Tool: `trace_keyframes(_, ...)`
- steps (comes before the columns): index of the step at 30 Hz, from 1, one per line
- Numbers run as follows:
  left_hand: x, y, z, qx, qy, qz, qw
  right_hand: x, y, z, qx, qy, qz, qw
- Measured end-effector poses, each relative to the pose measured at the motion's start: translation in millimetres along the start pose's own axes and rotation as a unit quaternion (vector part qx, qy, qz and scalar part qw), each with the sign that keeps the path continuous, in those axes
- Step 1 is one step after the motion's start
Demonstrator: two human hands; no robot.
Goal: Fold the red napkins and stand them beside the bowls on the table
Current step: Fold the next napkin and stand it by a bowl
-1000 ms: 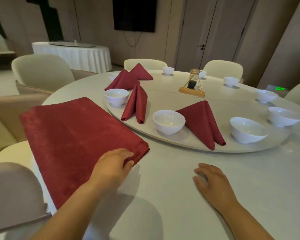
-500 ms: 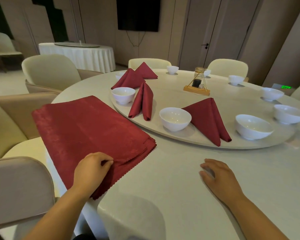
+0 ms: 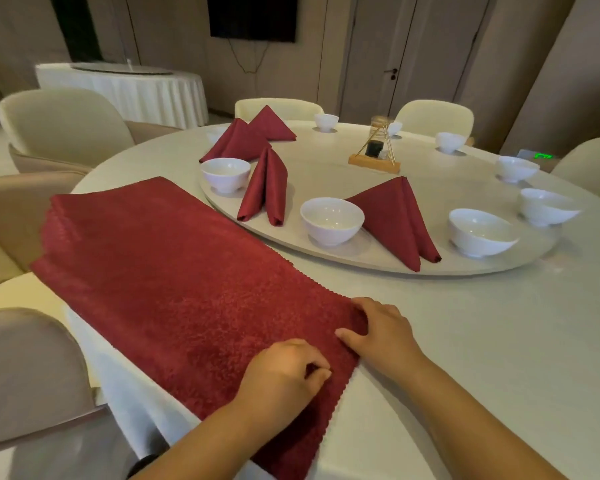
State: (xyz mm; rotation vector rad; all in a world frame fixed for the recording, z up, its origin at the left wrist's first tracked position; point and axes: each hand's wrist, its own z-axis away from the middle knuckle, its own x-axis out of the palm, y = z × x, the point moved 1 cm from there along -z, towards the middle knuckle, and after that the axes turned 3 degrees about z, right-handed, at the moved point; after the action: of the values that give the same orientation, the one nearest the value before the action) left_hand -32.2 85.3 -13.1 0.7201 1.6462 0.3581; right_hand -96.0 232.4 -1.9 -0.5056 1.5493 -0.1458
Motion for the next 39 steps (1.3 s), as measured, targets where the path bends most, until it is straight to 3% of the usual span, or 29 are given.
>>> trace_keyframes(4, -4, -3, -4, 0.003, -0.046, 0.009, 0.999, 7, -6, -4, -0.026, 0.031, 0.044, 0.998)
trace_keyframes(7, -24, -17, -17, 0.027, -0.018, 0.011, 0.999, 12, -9, -6, -0.038, 0.063, 0.014, 0.997)
trace_keyframes(12, -57, -44, -53, 0.041, 0.03, -0.107, 0.993, 6, -11, -1, -0.074, 0.07, -0.111, 0.989)
trace_keyframes(18, -56, -52, -100, 0.07, -0.056, -0.214, 0.973, -25, -8, 5, -0.145, 0.053, -0.157, 0.975)
trace_keyframes(22, -53, -50, -114, 0.077, -0.059, -0.178, 0.979, -43, 11, 9, -0.12, 0.075, -0.198, 0.97)
trace_keyframes(27, -44, -48, -107, 0.114, -0.066, -0.078, 0.988, -52, 41, 6, 0.018, 0.098, -0.263, 0.96)
trace_keyframes(30, -46, -39, -93, 0.119, -0.044, 0.002, 0.992, -53, 47, 5, 0.056, 0.095, -0.281, 0.953)
trace_keyframes(39, -103, 9, -43, 0.157, 0.082, 0.017, 0.984, -80, 15, 19, -0.027, 0.135, -0.245, 0.96)
